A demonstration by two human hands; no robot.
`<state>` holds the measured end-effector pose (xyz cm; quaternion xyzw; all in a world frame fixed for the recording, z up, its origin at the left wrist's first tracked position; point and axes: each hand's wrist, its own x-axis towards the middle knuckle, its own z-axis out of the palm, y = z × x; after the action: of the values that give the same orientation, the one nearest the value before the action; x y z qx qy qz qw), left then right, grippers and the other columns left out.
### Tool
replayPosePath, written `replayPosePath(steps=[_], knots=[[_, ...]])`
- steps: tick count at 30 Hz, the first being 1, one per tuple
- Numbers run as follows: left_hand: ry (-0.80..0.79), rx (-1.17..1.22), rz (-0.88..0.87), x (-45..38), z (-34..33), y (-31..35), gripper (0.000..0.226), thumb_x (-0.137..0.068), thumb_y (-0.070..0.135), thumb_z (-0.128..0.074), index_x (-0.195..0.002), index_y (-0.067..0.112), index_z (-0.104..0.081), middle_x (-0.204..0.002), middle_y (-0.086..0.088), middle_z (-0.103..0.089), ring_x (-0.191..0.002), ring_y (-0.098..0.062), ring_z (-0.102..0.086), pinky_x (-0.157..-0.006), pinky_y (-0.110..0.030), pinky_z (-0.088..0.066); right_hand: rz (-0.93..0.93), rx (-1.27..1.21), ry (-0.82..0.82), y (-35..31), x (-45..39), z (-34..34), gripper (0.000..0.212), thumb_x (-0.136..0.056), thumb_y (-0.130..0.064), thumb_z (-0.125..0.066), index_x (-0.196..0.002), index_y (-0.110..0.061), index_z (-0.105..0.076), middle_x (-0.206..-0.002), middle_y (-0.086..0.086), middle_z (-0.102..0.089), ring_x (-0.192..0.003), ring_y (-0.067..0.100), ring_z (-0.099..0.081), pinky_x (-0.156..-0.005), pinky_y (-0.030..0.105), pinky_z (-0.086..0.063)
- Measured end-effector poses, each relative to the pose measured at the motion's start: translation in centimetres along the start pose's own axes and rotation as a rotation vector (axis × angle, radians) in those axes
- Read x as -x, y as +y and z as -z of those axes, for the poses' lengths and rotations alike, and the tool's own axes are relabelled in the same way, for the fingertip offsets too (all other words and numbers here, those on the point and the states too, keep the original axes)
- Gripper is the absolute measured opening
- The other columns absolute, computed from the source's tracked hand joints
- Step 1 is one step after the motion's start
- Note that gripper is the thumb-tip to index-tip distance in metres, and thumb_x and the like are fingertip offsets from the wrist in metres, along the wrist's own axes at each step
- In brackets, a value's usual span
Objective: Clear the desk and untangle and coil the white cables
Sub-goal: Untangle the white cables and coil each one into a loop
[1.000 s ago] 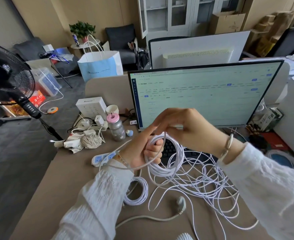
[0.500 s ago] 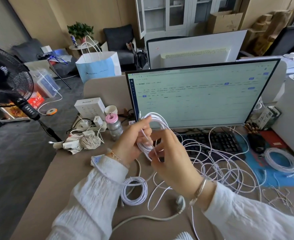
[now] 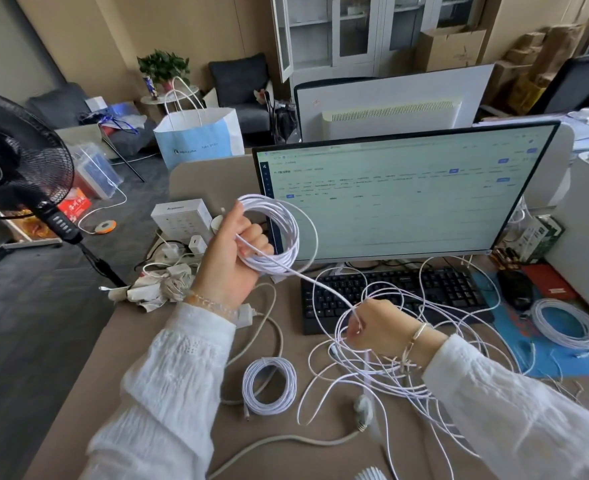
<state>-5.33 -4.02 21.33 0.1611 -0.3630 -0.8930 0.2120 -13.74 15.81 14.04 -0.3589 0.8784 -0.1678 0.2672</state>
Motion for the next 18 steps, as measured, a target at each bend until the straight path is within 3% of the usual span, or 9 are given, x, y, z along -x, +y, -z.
replayPosePath(steps=[3,5,8,10,12,14,15,18], knots=[[-0.003,0.008,-0.008,0.2,0.1,1.0,0.046,-0.094,0.035,-0.054,-0.056,0.023,-0.031,-0.053,0.007,-0.019,-0.048,-0.008,-0.016,-0.047,-0.019,-0.023,-0.061,-0.167,-0.002,1.8,-0.1,-0.4,0.018,-0.089,-0.013,-0.058,-0.084,-0.002,-0.07,-0.069,0.017,-0.071,-0.05,0.018,-0.065,-0.045,0.013,-0.044],[-0.007,0.046,0.02,0.6,0.1,1.0,0.042,-0.095,0.035,-0.054,-0.06,0.021,-0.036,-0.057,0.006,-0.028,-0.051,-0.008,-0.029,-0.051,-0.019,-0.033,-0.055,-0.218,0.036,2.5,-0.2,0.1,0.019,-0.091,-0.015,-0.06,-0.078,-0.005,-0.07,-0.06,0.01,-0.069,-0.043,0.008,-0.061,-0.045,0.01,-0.042],[-0.043,0.167,0.083,1.1,0.3,1.0,0.037,-0.094,0.033,-0.055,-0.063,0.021,-0.04,-0.054,0.008,-0.038,-0.048,-0.007,-0.045,-0.051,-0.02,-0.044,-0.041,-0.221,0.144,3.3,-0.5,1.5,0.024,-0.088,-0.02,-0.066,-0.063,-0.018,-0.065,-0.056,-0.005,-0.064,-0.046,0.004,-0.058,-0.051,0.009,-0.042],[-0.108,0.149,0.135,1.6,0.3,1.0,0.038,-0.094,0.034,-0.052,-0.061,0.022,-0.037,-0.046,0.009,-0.032,-0.039,-0.003,-0.035,-0.044,-0.016,-0.036,-0.072,-0.344,0.245,3.9,-0.8,2.5,0.017,-0.082,-0.009,-0.066,-0.07,-0.02,-0.068,-0.066,-0.006,-0.066,-0.062,0.008,-0.06,-0.061,0.015,-0.044],[-0.129,0.049,0.178,2.0,0.2,0.8,0.039,-0.094,0.035,-0.05,-0.06,0.022,-0.036,-0.042,0.009,-0.026,-0.035,-0.003,-0.026,-0.042,-0.014,-0.024,-0.119,-0.623,0.331,4.2,-0.9,3.2,0.015,-0.077,-0.003,-0.062,-0.072,-0.013,-0.073,-0.074,0.01,-0.07,-0.072,0.017,-0.059,-0.073,0.028,-0.048],[-0.122,-0.026,0.245,2.5,-0.1,0.2,0.037,-0.091,0.035,-0.053,-0.061,0.021,-0.035,-0.042,0.01,-0.023,-0.034,-0.003,-0.023,-0.042,-0.016,-0.018,-0.122,-0.774,0.507,4.3,-1.0,3.5,0.006,-0.072,-0.012,-0.068,-0.071,-0.008,-0.073,-0.078,0.021,-0.07,-0.072,0.019,-0.058,-0.074,0.034,-0.048],[-0.114,-0.059,0.273,2.8,-0.3,-0.3,0.037,-0.089,0.036,-0.055,-0.062,0.02,-0.035,-0.042,0.01,-0.022,-0.033,-0.003,-0.022,-0.042,-0.016,-0.017,-0.108,-0.771,0.592,4.3,-1.0,3.7,0.003,-0.072,-0.011,-0.073,-0.074,-0.011,-0.074,-0.077,0.016,-0.071,-0.07,0.016,-0.059,-0.071,0.031,-0.048],[-0.072,-0.118,0.34,3.4,-0.8,-1.9,0.036,-0.083,0.034,-0.06,-0.061,0.02,-0.035,-0.041,0.01,-0.021,-0.031,-0.003,-0.021,-0.039,-0.016,-0.016,-0.113,-0.882,0.711,3.9,-1.1,4.3,0.041,-0.072,0.002,-0.077,-0.109,-0.014,-0.067,-0.103,0.0,-0.067,-0.074,0.008,-0.068,-0.066,0.015,-0.05]])
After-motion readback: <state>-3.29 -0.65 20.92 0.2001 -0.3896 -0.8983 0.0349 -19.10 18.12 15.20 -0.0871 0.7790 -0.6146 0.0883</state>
